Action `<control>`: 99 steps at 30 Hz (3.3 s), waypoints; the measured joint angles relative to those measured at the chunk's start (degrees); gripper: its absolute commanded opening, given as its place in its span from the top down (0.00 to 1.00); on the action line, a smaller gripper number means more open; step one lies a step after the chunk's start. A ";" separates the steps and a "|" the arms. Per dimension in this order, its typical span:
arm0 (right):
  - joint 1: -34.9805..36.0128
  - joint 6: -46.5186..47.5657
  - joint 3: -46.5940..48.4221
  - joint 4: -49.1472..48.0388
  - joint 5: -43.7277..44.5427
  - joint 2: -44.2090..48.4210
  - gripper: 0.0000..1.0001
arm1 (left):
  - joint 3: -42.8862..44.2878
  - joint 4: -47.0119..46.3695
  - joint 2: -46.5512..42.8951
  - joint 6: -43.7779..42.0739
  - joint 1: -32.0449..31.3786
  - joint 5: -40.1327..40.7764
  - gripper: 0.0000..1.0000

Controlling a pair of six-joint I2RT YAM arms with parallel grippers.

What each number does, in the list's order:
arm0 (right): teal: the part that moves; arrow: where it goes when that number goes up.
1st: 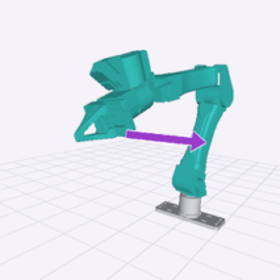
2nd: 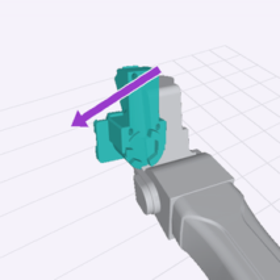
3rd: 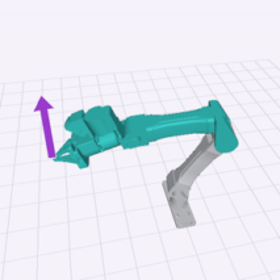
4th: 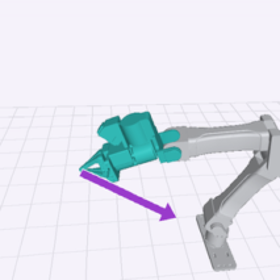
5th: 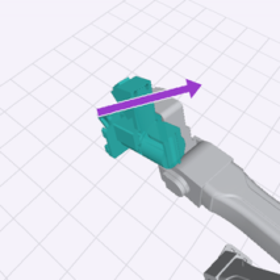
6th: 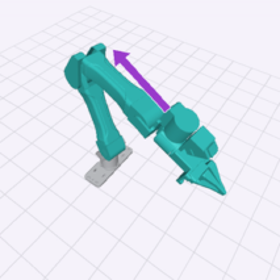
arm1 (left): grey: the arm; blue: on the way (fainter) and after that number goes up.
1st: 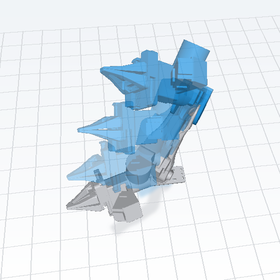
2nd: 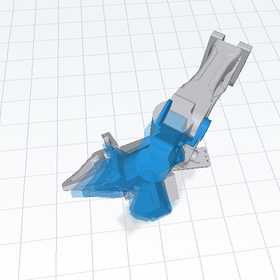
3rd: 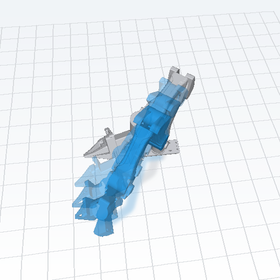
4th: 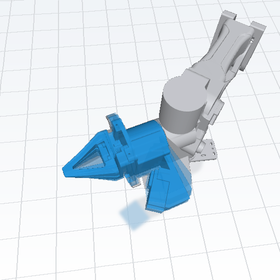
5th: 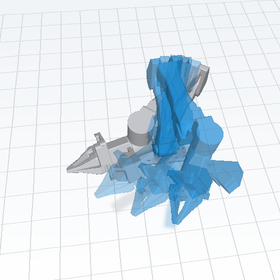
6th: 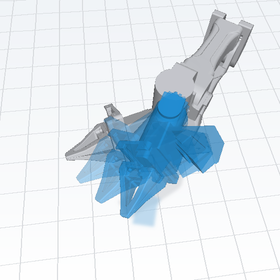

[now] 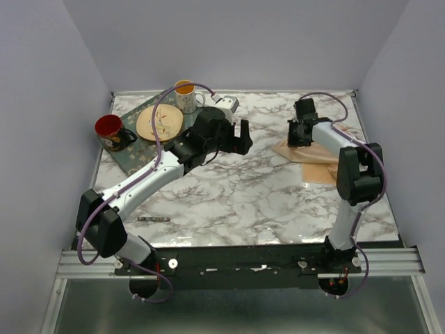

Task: Fold the napkin, place the utensils inside, and roll it up
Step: Move the napkin to the centre of the board, then flatten the napkin out

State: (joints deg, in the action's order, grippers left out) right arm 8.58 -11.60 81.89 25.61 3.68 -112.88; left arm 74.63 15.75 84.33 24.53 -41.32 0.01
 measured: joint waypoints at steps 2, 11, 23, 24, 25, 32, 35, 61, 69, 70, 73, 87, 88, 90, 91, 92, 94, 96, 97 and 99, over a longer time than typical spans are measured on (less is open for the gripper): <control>3.52 -0.76 -4.02 -0.22 -3.56 4.24 0.92 | 0.00 0.02 0.00 0.46 -0.07 0.50 0.05; 14.82 -8.22 -17.64 -1.51 -11.78 28.50 0.16 | -0.09 -0.11 0.50 4.79 -0.07 4.76 0.01; -2.16 -16.72 -38.91 -0.35 -3.08 45.22 0.18 | 4.92 6.88 19.56 7.72 -3.58 1.66 0.01; -2.32 -16.81 -39.69 -0.26 -3.06 45.11 0.18 | 3.45 7.26 19.19 7.85 -5.03 2.78 0.01; -2.78 -16.83 -40.37 -0.07 -3.08 44.61 0.18 | 1.86 7.52 18.40 7.96 -6.29 3.96 0.01; -4.09 -15.19 -38.69 -0.68 -2.86 35.34 0.28 | -9.38 8.35 7.41 9.88 -14.29 9.05 0.01; -4.09 -13.35 -37.53 -1.40 -2.49 32.87 0.30 | -11.41 7.21 5.44 11.74 -14.12 9.18 0.01; 4.46 -6.69 -34.53 -0.24 -6.01 45.48 0.99 | 0.48 10.12 8.41 9.53 -4.81 10.49 1.00; 21.42 -10.14 -38.58 0.24 -29.05 68.50 0.99 | 11.26 5.29 -21.68 0.68 -6.05 13.60 1.00; 22.53 -10.75 -39.67 -1.53 -32.17 69.31 0.99 | 12.33 5.62 -22.86 0.13 -6.32 13.46 1.00; 23.91 -12.44 -42.38 -6.10 -40.94 72.61 0.99 | 16.26 6.88 -19.67 -1.29 -6.95 13.33 1.00; 17.25 -26.43 -54.90 0.90 -20.28 64.61 0.66 | 51.78 18.60 43.58 -3.43 -6.60 16.96 0.12; 15.13 -26.53 -54.69 2.34 -17.55 63.89 0.46 | 52.39 18.80 45.40 -3.13 -6.47 16.90 0.01; 8.70 -26.62 -53.48 4.94 -12.02 62.90 0.29 | 51.39 20.65 46.07 -3.15 -6.10 16.65 0.01; 6.56 -26.29 -52.50 6.01 -9.81 62.75 0.28 | 50.73 21.24 45.31 -3.32 -5.84 16.35 0.01; 5.07 -26.14 -51.12 6.73 -8.22 62.51 0.27 | 49.62 21.29 43.98 -3.43 -5.64 15.82 0.01; 4.13 -24.79 -48.57 6.93 -7.52 61.48 0.27 | 44.68 21.53 38.25 -3.54 -5.22 15.34 0.01; 4.44 -21.79 -43.71 6.45 -8.13 57.40 0.27 | 38.75 21.03 28.22 -3.82 -4.74 14.75 0.04; 5.14 -20.55 -42.16 6.12 -8.35 55.63 0.26 | 36.50 21.00 24.37 -3.98 -4.61 14.62 0.07; 7.67 -18.56 -39.36 5.57 -8.44 51.32 0.27 | 31.32 19.39 15.98 -4.04 -3.93 14.49 0.12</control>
State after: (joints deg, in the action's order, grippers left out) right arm 16.25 -30.15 42.52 31.18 -4.75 -61.56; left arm 105.95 35.14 100.31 20.49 -45.25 14.50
